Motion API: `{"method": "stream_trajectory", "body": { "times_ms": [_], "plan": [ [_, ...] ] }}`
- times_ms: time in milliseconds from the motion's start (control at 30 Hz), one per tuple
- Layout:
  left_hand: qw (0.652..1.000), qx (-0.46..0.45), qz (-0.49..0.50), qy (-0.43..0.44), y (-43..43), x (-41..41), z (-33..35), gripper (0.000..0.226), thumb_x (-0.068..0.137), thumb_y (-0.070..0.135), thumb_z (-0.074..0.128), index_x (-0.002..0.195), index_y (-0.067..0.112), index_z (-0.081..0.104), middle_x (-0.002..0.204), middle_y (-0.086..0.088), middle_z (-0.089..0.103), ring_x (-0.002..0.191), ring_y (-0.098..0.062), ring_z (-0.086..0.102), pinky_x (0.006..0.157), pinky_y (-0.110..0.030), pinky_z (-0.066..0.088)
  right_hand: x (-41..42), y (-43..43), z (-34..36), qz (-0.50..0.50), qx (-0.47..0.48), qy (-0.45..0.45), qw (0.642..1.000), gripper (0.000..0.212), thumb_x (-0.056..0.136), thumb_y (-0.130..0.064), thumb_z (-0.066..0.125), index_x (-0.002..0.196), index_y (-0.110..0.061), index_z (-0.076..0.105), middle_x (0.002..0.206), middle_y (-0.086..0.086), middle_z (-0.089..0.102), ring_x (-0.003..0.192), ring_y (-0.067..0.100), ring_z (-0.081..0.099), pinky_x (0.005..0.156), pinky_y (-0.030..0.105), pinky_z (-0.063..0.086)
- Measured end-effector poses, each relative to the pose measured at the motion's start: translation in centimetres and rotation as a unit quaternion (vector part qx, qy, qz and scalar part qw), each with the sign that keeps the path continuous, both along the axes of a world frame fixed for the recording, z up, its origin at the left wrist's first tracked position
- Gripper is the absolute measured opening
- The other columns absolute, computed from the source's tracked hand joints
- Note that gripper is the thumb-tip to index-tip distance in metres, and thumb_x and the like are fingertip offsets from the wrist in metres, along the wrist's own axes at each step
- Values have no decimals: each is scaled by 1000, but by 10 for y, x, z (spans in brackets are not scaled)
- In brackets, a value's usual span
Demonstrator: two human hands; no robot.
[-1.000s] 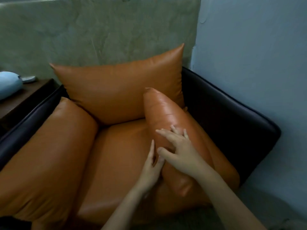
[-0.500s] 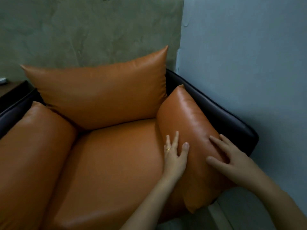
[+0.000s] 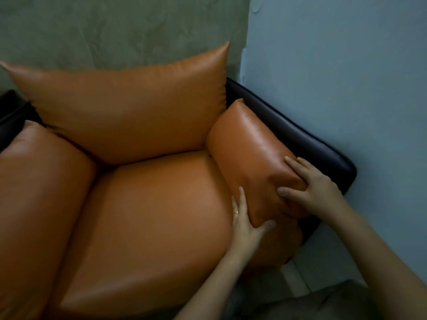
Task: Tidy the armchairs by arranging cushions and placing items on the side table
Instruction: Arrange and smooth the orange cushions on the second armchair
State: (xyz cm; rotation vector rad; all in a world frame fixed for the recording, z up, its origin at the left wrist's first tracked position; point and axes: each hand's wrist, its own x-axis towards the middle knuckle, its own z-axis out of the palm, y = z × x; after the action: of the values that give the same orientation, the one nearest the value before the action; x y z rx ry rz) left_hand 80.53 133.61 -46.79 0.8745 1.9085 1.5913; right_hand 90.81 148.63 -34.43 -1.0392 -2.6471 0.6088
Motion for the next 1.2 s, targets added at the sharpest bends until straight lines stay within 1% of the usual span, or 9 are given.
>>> {"method": "stream_trajectory", "body": {
  "times_ms": [133, 233, 300, 367, 533, 767, 933, 1067, 1200],
  "plan": [
    [999, -21, -33, 14, -2, -12, 0, 111, 82, 50, 76, 152, 54, -10, 167, -2, -6, 143, -2, 0, 117, -31, 15, -10, -7, 0, -47, 48, -16, 998, 86, 77, -63, 73, 150, -52, 30, 163, -8, 29, 143, 29, 38, 110, 51, 35],
    [992, -74, -29, 97, -24, -30, 9, 93, 92, 38, 67, 149, 59, -3, 162, 2, 28, 147, -13, 28, 118, -30, 28, -15, -26, 0, -123, 191, -57, 972, 79, 78, -61, 72, 148, -41, 41, 157, 1, 42, 144, 29, 35, 116, 60, 19],
    [975, -124, 6, 183, -60, -43, 20, 80, 98, 31, 59, 152, 53, 5, 147, 4, 51, 133, -15, 48, 112, -31, 39, -24, -44, 0, -116, 243, -41, 962, 74, 80, -42, 78, 146, -32, 47, 156, 8, 42, 148, 34, 27, 116, 69, 6],
    [954, -165, 50, 244, -106, -57, 39, 65, 99, 30, 54, 156, 40, 24, 140, 7, 56, 129, -13, 50, 108, -29, 40, -44, -64, 3, -67, 260, -4, 963, 73, 81, -25, 78, 147, -26, 48, 158, 13, 36, 150, 37, 23, 117, 69, 3],
    [894, -235, 176, 339, -230, -100, 86, 48, 98, 29, 54, 145, 23, 48, 142, 2, 54, 133, -15, 47, 110, -29, 37, -131, -145, 19, 170, 200, 7, 965, 77, 93, -48, 60, 157, -39, 18, 169, 3, -1, 155, 27, -5, 120, 56, -8],
    [756, -335, 424, 369, -368, -164, 139, 44, 99, 32, 49, 142, 21, 51, 141, 1, 55, 134, -17, 48, 111, -43, 40, -281, -266, 18, 521, 99, -2, 848, 59, 104, -53, 33, 157, -44, 11, 167, -15, 4, 154, 11, -8, 123, 48, -9],
    [702, -475, 414, 333, -393, -177, 134, 53, 101, 47, 36, 151, 32, 35, 158, 10, 35, 146, -13, 30, 116, -49, 27, -387, -366, -4, 605, 37, 46, 794, 57, 104, -57, 26, 158, -40, 17, 167, -13, 7, 154, 13, -7, 123, 50, -6],
    [691, -535, 386, 296, -391, -187, 131, 73, 95, 69, 26, 157, 34, 12, 166, 9, 15, 151, -23, 20, 113, -56, 27, -415, -391, -7, 590, 32, 79, 803, 53, 103, -58, 24, 153, -41, 32, 166, -14, 17, 154, 11, -4, 121, 58, -10],
    [700, -541, 352, 307, -396, -188, 133, 78, 94, 71, 23, 158, 31, 4, 167, 5, 7, 153, -24, 15, 113, -55, 30, -413, -387, -2, 602, 67, 60, 793, 52, 103, -58, 20, 154, -46, 24, 166, -14, 16, 155, 14, -4, 121, 60, -8]
  ]
}}
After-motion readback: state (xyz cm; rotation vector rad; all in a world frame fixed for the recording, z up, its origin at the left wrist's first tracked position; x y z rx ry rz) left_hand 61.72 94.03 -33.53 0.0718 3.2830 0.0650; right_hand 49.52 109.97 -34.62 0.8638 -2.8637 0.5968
